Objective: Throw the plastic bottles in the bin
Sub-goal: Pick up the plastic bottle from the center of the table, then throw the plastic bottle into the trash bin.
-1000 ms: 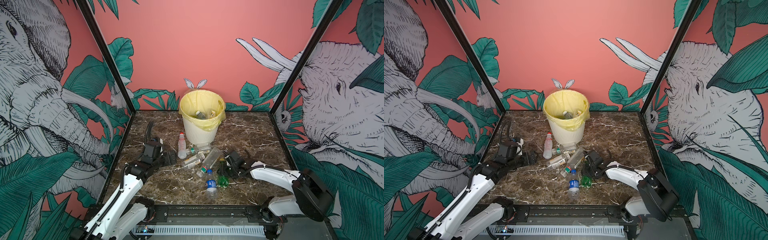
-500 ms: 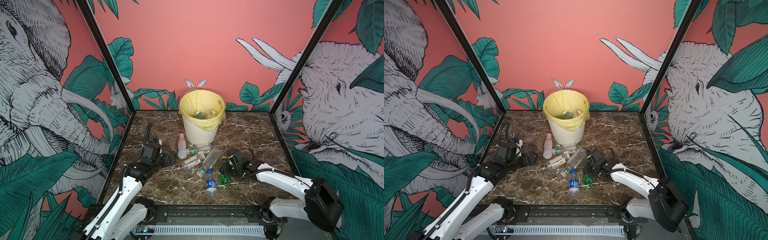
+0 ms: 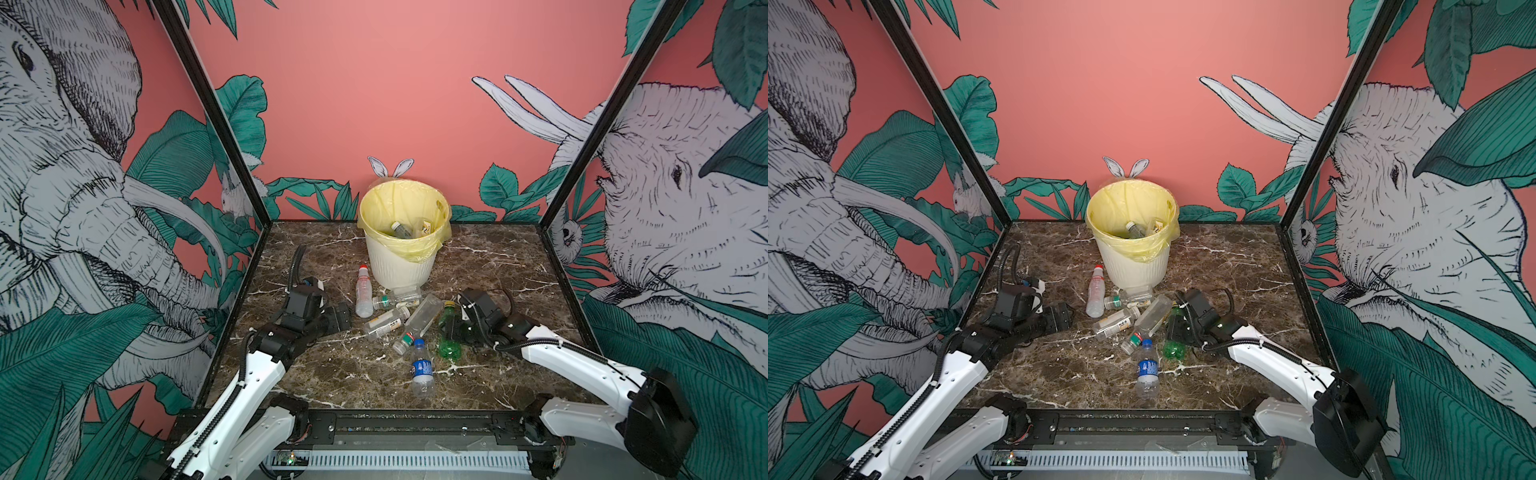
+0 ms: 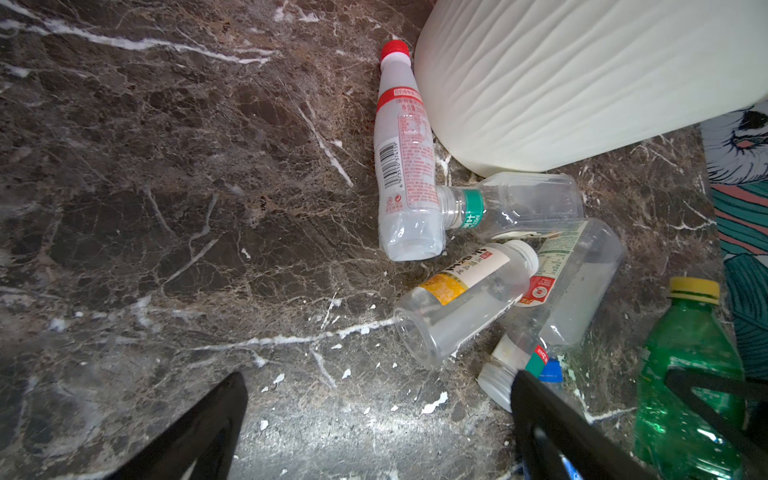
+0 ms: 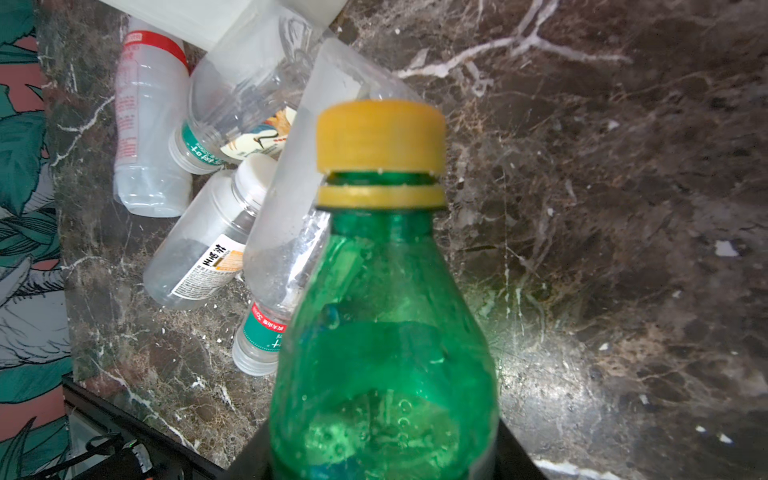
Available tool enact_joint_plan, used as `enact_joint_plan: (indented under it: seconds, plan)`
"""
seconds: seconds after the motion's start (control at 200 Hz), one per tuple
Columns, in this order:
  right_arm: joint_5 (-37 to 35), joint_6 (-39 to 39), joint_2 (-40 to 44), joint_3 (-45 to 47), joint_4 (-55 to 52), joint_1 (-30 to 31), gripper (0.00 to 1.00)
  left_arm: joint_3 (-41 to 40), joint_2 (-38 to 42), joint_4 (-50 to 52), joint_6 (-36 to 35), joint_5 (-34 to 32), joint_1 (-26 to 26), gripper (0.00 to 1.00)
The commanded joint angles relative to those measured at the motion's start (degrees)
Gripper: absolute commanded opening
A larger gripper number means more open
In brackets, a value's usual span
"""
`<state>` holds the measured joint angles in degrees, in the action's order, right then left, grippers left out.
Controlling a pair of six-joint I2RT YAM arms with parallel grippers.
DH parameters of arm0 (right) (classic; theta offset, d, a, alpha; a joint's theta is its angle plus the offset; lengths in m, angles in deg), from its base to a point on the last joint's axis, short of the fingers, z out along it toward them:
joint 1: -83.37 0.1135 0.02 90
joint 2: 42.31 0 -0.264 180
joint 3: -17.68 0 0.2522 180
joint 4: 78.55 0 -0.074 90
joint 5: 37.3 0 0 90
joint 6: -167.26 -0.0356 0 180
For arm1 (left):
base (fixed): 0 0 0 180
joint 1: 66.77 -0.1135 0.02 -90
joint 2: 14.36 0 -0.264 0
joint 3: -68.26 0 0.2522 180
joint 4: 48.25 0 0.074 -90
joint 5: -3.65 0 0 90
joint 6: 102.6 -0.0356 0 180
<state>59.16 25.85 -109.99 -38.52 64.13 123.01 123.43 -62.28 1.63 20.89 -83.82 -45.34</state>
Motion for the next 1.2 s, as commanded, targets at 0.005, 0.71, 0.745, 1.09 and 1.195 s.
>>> enact_joint_plan:
  seconds: [0.005,0.71,0.745,1.09,1.195]
  plan:
    - [0.72,0.35,1.63,-2.24,-1.18,-1.25,0.55,0.78,0.51,1.22,0.93,0.00,-0.15,0.99]
    - [8.13,1.71,4.04,-12.02,0.30,-11.30,0.54,0.44,0.49,-0.15,0.91,-0.21,-0.17,0.99]
    - [8.73,1.39,4.05,-12.26,1.07,-11.87,0.54,0.36,0.50,-0.13,1.03,-0.20,-0.16,0.99]
    - [13.71,-1.58,2.80,-14.58,12.05,-15.69,0.53,-1.05,1.95,-0.15,1.84,-0.34,-0.17,0.99]
    - [14.47,-1.49,1.48,-16.84,13.76,-15.91,0.53,-1.32,2.25,0.09,1.84,-0.56,-0.16,0.99]
